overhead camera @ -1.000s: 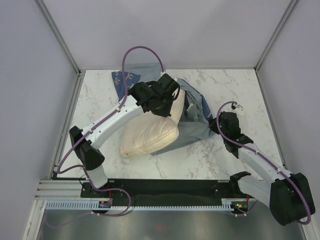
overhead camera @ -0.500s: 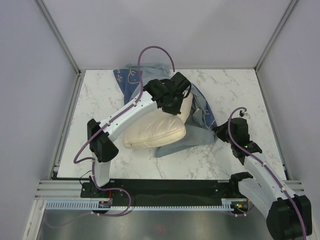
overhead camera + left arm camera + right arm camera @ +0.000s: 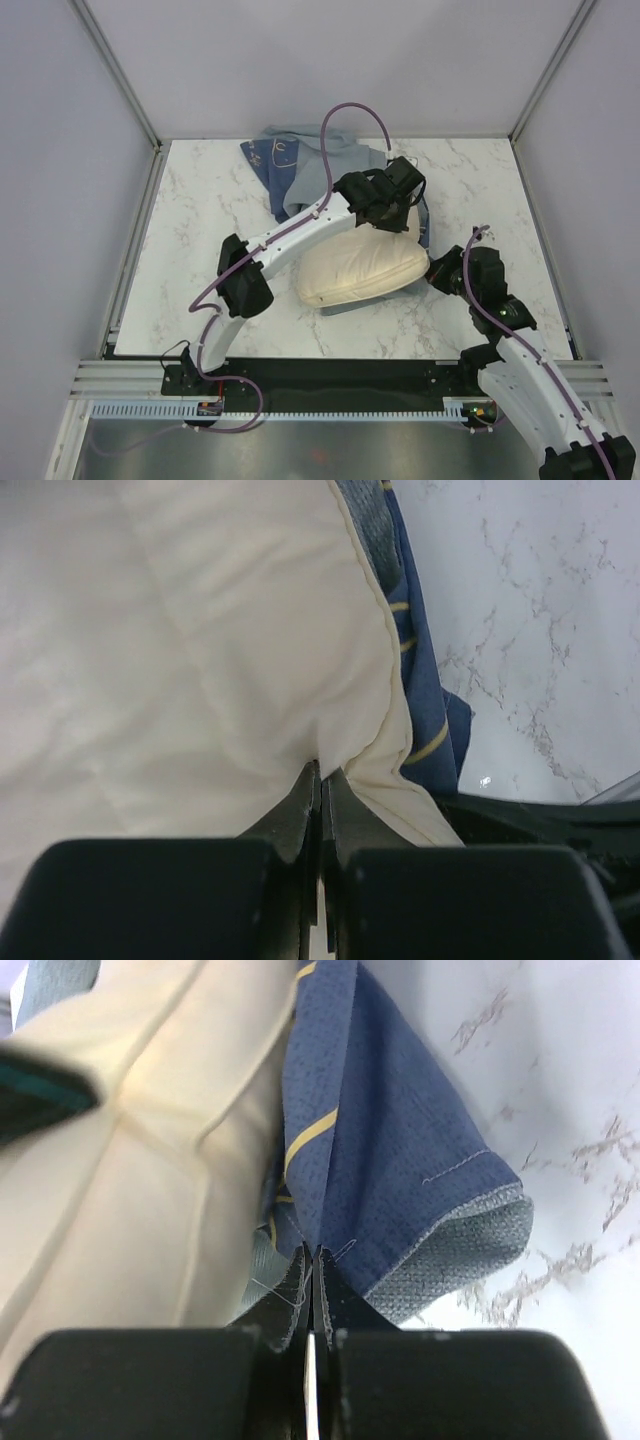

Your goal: Put the pillow into the pillowcase

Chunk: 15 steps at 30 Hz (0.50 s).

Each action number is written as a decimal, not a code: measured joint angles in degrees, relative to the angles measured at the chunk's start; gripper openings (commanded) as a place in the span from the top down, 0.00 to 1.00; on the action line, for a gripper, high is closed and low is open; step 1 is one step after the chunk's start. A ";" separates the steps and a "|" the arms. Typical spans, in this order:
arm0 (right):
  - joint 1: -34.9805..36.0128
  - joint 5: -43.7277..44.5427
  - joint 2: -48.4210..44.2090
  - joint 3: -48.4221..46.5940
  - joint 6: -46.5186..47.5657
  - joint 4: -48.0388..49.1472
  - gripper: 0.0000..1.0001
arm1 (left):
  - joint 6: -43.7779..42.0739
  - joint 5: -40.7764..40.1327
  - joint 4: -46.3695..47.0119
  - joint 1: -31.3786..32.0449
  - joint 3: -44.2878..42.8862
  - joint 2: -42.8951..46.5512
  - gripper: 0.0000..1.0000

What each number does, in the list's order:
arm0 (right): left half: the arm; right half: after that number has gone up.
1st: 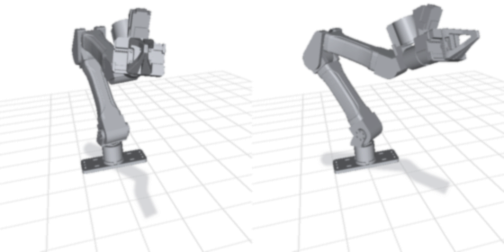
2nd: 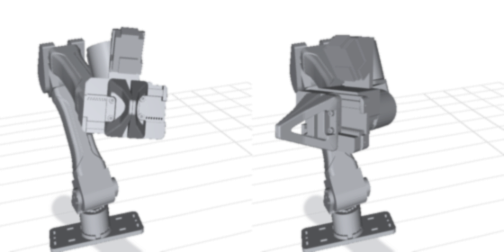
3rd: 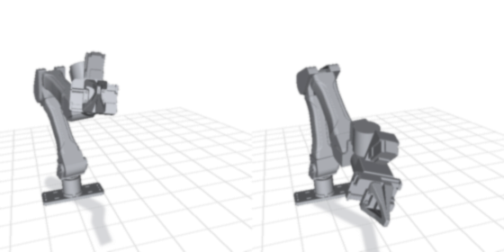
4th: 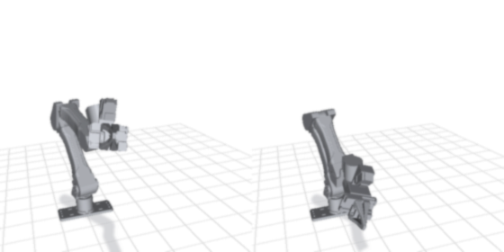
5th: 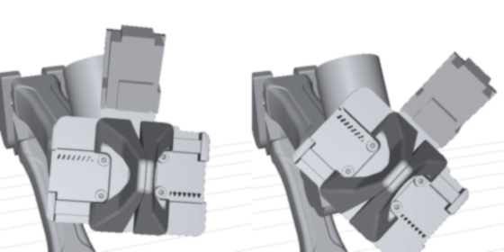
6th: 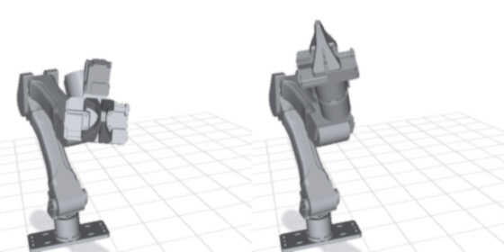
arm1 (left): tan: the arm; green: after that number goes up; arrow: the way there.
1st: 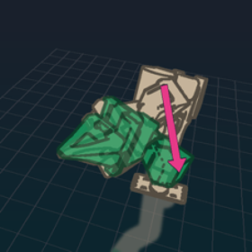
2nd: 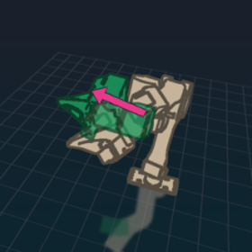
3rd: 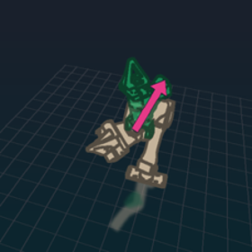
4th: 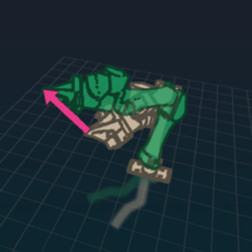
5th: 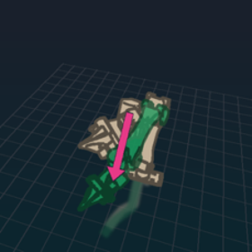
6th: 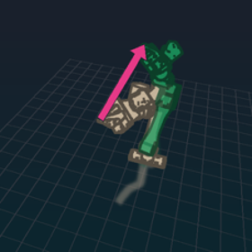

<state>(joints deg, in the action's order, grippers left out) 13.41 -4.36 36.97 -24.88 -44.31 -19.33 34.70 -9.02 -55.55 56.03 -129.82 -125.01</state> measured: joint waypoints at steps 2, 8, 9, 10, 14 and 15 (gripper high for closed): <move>1.53 0.70 -2.89 0.00 0.42 -2.60 1.00 | 0.42 -0.35 0.76 -0.09 0.00 -1.16 0.98; 2.64 2.78 -4.17 -1.20 2.69 -9.16 0.73 | 0.59 -0.13 2.91 -1.20 1.66 -3.17 0.98; 2.84 2.73 -2.21 -1.95 3.17 -9.88 0.69 | 0.52 -1.05 5.05 -1.60 3.58 -2.67 0.98; 2.97 2.99 -0.17 -2.60 3.41 -10.32 0.61 | 0.48 -2.08 6.93 -1.97 6.19 -1.70 0.98; 3.19 6.54 4.68 -5.03 3.93 -12.59 0.15 | -0.92 -6.21 11.61 -3.98 19.71 4.68 0.98; 3.21 8.07 5.11 -6.12 4.76 -12.96 0.15 | -1.46 -7.15 11.82 -4.37 23.06 6.86 0.98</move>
<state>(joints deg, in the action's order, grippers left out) 16.62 3.70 42.09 -31.00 -39.55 -32.29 33.23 -16.16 -43.72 51.66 -106.76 -118.15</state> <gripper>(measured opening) 0.817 0.025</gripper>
